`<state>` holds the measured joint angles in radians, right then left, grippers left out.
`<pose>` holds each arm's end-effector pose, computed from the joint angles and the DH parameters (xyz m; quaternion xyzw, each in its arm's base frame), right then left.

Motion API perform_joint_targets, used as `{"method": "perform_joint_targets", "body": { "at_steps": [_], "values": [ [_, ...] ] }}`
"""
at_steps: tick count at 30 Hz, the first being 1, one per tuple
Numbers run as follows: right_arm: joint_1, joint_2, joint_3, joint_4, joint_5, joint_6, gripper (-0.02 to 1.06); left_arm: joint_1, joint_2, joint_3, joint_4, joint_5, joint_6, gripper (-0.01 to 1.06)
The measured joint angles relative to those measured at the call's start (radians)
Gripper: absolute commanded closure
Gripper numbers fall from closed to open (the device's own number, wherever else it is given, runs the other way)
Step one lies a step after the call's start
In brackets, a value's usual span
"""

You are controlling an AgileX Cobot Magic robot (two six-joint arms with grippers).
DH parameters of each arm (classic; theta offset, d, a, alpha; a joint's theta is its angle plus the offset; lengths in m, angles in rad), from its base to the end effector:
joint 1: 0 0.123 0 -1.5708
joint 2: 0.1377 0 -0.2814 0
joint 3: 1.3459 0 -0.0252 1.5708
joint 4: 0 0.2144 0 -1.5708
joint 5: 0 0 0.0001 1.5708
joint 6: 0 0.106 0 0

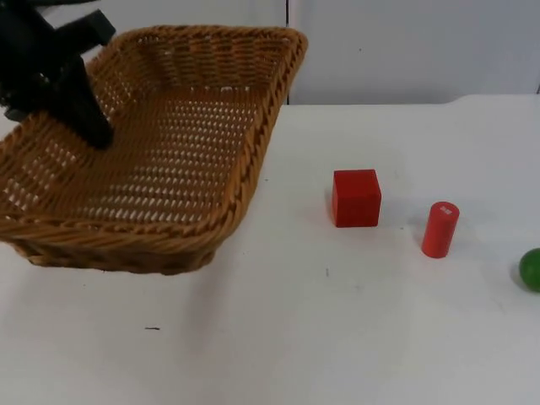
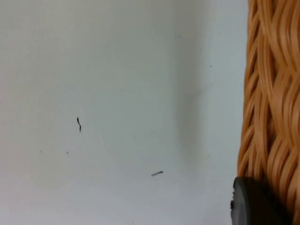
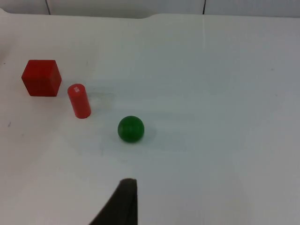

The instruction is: Pick up the basket with the left hand and place the object to the left of the red cylinder into the basket with the right hand.

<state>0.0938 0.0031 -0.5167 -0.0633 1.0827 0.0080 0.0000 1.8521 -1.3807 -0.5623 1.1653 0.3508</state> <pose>-0.0216 -0.0080 0.2554 -0.0349 0.8543 -0.0052 0.5186 0.3305 -0.0520 0.2310 0.0625 0.9646 -0.2504 0.0548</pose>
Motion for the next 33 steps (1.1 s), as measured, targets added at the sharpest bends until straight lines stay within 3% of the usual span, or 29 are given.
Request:
{"method": "perform_joint_targets", "body": {
  "at_steps": [8, 22, 33],
  "values": [
    [0.0, 0.0, 0.0, 0.0, 0.0, 0.0, -0.01, 0.0, -0.097, 0.002, 0.046, 0.043, -0.062, 1.05],
    [0.0, 0.0, 0.0, 0.0, 0.0, 0.0, -0.01, 0.0, -0.224, 0.022, 0.083, 0.047, -0.11, 1.05],
    [0.0, 0.0, 0.0, 0.002, 0.0, 0.0, -0.01, 0.0, -0.372, 0.204, 0.106, 0.051, -0.12, 1.05]
  ]
}}
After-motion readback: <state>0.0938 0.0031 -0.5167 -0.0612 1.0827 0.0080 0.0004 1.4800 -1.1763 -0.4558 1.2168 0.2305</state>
